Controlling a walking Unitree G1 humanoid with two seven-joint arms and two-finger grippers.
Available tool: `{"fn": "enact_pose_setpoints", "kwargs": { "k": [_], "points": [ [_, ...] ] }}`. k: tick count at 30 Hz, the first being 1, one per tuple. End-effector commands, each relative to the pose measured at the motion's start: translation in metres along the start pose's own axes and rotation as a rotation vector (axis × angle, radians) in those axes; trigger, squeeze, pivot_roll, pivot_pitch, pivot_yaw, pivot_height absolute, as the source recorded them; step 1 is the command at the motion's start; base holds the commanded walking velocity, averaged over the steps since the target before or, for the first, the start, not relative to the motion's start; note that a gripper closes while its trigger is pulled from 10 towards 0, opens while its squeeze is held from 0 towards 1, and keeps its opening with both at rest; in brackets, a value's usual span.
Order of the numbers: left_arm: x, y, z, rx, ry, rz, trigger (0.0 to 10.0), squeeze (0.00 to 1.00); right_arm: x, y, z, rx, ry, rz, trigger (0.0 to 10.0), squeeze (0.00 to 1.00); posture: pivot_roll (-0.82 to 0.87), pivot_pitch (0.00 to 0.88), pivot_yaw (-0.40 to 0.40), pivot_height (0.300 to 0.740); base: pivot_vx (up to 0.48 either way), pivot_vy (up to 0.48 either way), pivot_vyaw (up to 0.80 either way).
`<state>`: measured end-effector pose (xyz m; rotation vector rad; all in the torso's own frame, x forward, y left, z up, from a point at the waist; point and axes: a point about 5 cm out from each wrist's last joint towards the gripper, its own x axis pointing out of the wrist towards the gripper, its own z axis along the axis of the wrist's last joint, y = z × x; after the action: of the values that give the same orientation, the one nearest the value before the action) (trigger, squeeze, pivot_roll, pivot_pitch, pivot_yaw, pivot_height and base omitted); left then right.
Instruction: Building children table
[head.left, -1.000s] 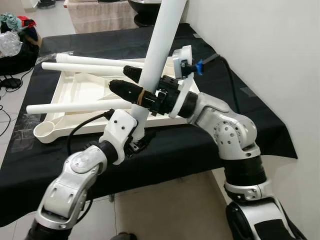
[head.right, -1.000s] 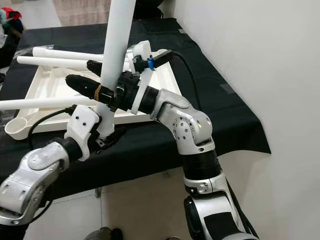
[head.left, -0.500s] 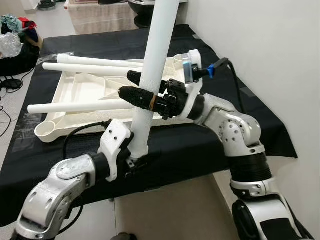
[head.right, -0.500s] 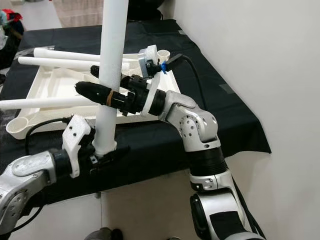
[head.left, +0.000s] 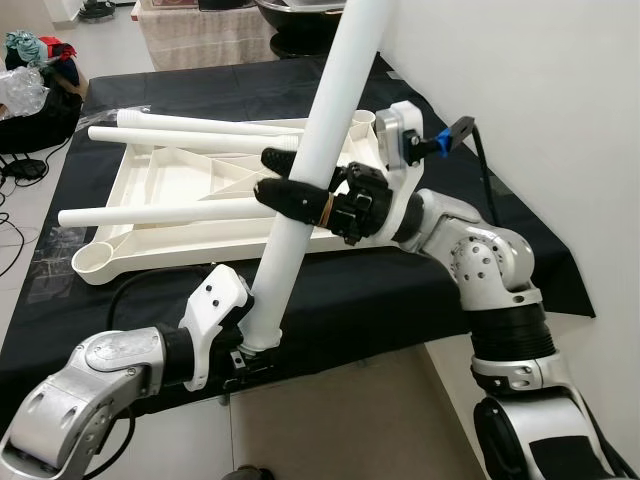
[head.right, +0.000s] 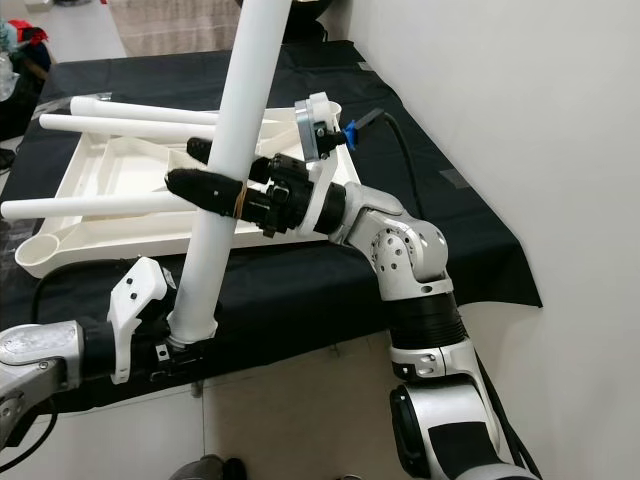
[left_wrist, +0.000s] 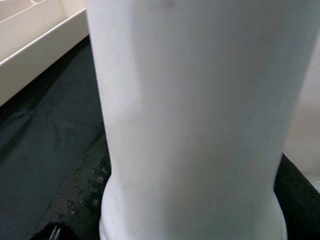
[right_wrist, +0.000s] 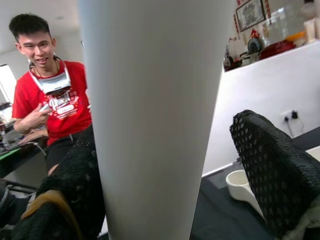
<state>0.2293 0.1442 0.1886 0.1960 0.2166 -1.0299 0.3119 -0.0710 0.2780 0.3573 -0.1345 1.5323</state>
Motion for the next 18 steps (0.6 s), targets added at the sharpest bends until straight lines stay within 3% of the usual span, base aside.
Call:
{"fn": "enact_pose_setpoints", "kwargs": {
  "k": [1, 18],
  "points": [
    [-0.003, 0.001, 0.003, 0.023, -0.009, -0.004, 10.0, 0.00, 0.003, 0.004, -0.004, 0.022, 0.007, 0.029, 10.0, 0.00, 0.11, 0.095, 0.002, 0.740, 0.000, 0.000, 0.00],
    [0.001, -0.001, -0.002, 0.008, -0.011, -0.023, 10.0, 0.00, 0.015, 0.018, -0.002, 0.055, -0.031, 0.128, 10.0, 0.00, 0.10, 0.092, -0.001, 0.740, 0.000, 0.000, 0.00]
  ]
}}
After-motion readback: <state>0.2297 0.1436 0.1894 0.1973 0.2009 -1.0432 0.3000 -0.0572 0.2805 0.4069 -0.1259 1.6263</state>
